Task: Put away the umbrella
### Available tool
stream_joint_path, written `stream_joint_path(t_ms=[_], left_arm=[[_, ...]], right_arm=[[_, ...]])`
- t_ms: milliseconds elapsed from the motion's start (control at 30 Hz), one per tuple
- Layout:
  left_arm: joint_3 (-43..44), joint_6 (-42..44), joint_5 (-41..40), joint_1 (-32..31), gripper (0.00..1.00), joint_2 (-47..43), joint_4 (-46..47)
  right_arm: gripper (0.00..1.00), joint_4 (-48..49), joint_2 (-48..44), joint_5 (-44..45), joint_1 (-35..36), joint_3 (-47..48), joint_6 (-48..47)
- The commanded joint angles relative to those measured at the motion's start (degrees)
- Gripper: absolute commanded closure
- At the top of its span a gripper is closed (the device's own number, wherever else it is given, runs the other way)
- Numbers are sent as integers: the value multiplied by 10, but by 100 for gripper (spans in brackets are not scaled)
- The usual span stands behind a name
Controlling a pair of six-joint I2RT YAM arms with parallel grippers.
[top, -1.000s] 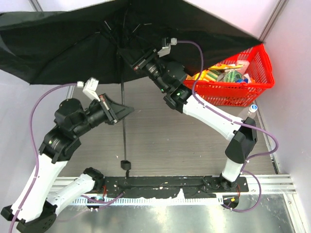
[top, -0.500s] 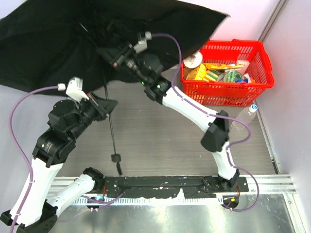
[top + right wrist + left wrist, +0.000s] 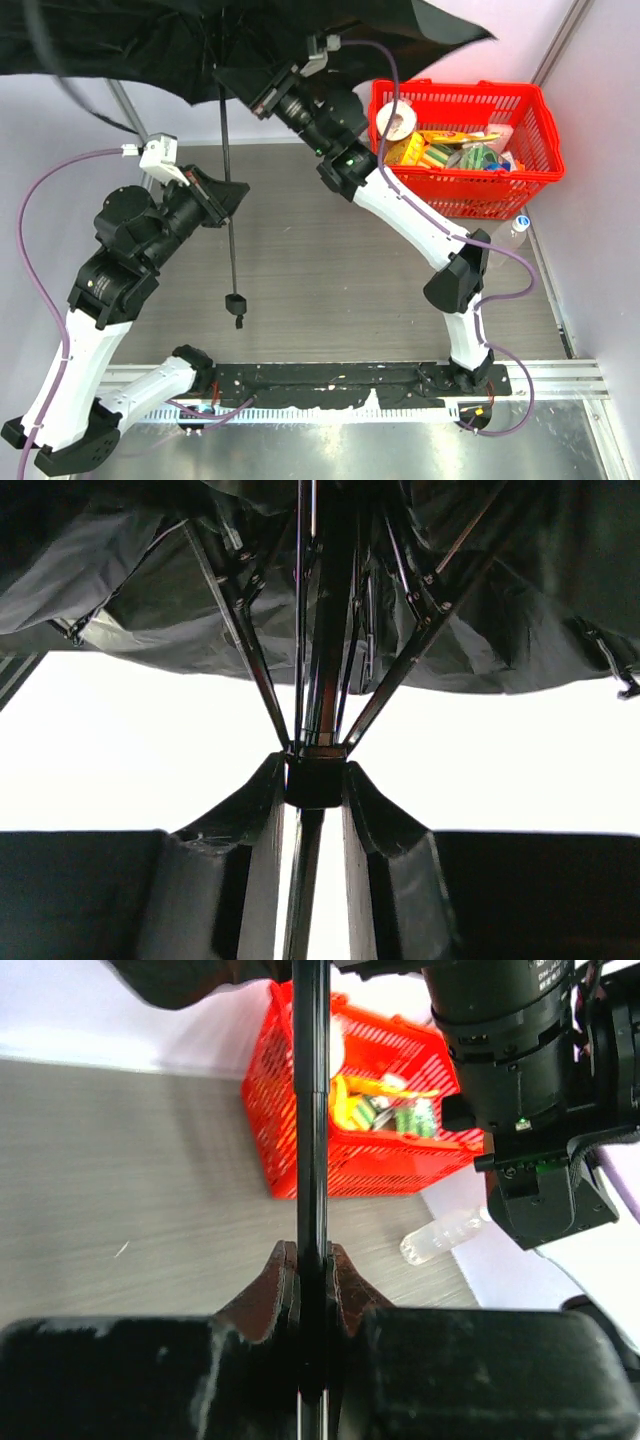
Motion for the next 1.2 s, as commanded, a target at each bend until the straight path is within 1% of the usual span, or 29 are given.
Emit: stream_joint_path(t_ms=[0,33,67,100,200,233,267,333,400,433,467,500,533,567,633,667,700,767,800,900,933,967,1033,1067,1100,1133,1167], left_arm=[[6,23,-170,14,100,-6,158],[-5,28,-189,15,100,-9,161],[-13,33,-202,15,100,-12,162],[-20,42,-210,15,100,-14,165],[-34,42,-208,15,100,-9,163],[-42,37,-205,15,100,-8,162],[-51,33,-203,15,100,-7,162],[-58,19,-195,17,100,2,143],[-55,-2,-161,22,100,13,110],[-59,-5,-134,23,100,13,99],[-70,-17,-111,23,95,5,87],[-74,-28,-123,26,85,-7,63],[-88,-15,-115,30,76,-26,58],[-101,-8,-105,30,64,-40,52],[-118,-10,-77,30,45,-65,33],[-122,-14,-59,29,37,-69,21],[-125,-17,-35,30,34,-69,9],[-132,-27,-13,30,31,-65,-16],[-142,-31,-8,30,18,-64,-24],[-178,-45,-5,29,17,-72,-34],[-186,-54,16,30,16,-79,-32],[-193,-66,12,31,16,-86,-40],[-200,-57,13,31,14,-102,-39],[-201,-47,25,31,12,-110,-32],[-201,-42,34,31,8,-116,-25],[-202,-38,46,31,1,-116,-20],[-204,-38,53,31,0,-112,-19]], right_arm=[[99,-18,-24,-173,94,-122,7],[99,-14,-41,-173,100,-169,-4],[99,-4,-52,-165,107,-196,-12],[99,33,-78,-153,108,-264,-8],[99,81,-94,-146,107,-348,17],[100,107,-100,-139,102,-363,22],[99,114,-99,-139,102,-363,34],[99,101,-86,-142,100,-337,35],[99,109,-72,-127,95,-328,34],[99,135,-68,-117,87,-328,38],[99,147,-57,-116,79,-317,55],[99,158,-53,-114,62,-312,62],[99,170,-44,-113,56,-308,78],[99,205,-39,-110,43,-307,87],[99,204,-21,-122,29,-276,107],[99,202,-13,-124,27,-257,104],[99,200,-10,-127,24,-249,104],[99,192,0,-133,20,-227,102],[99,188,2,-133,18,-220,98],[99,182,-2,-121,8,-220,87],[99,182,-2,-115,5,-219,84],[99,184,0,-119,1,-214,84],[99,199,4,-114,-7,-212,79],[99,189,5,-108,-13,-206,72],[99,187,8,-107,-14,-199,58],[99,193,8,-98,-19,-199,49],[99,204,9,-92,-20,-205,47]])
